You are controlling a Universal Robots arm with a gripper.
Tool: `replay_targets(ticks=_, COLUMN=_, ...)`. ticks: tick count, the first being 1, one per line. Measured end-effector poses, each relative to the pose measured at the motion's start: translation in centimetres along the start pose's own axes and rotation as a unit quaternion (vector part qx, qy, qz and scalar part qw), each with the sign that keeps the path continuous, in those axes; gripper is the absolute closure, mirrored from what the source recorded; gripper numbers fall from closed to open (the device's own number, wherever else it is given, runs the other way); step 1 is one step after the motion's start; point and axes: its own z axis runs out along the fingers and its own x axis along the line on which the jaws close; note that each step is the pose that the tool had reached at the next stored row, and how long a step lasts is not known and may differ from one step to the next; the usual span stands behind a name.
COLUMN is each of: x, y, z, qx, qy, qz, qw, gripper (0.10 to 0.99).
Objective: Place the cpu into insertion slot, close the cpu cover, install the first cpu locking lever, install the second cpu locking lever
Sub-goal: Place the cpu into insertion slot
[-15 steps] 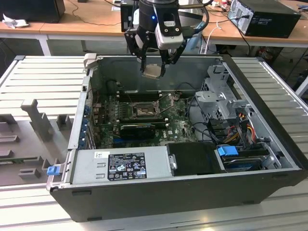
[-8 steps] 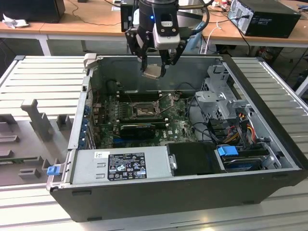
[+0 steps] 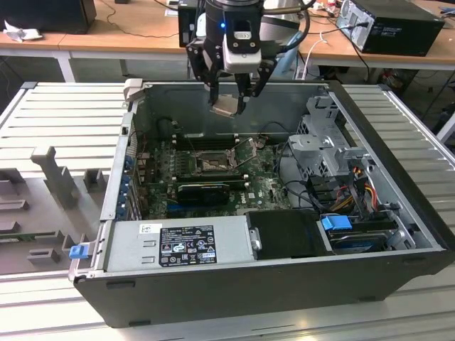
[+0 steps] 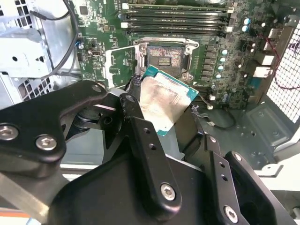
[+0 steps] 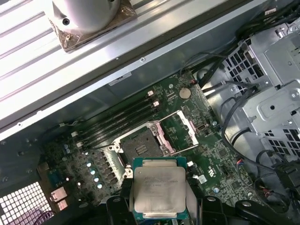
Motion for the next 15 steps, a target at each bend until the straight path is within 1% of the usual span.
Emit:
replay_targets(ticks=4, x=0.00, y=0.00, z=0.01, qx=-0.0004, qy=-0.0020, qz=0.022, qw=0.9997, gripper=0.553)
replay_targets(ticks=8, x=0.00, y=0.00, z=0.02, qx=-0.0009, qy=-0.0041, qz=0.046, qw=0.9990, gripper=0.553)
replay_targets(ticks=15, x=0.00, y=0.00, z=0.03, qx=-0.0013, qy=-0.0059, qz=0.066, qw=0.9978, gripper=0.553)
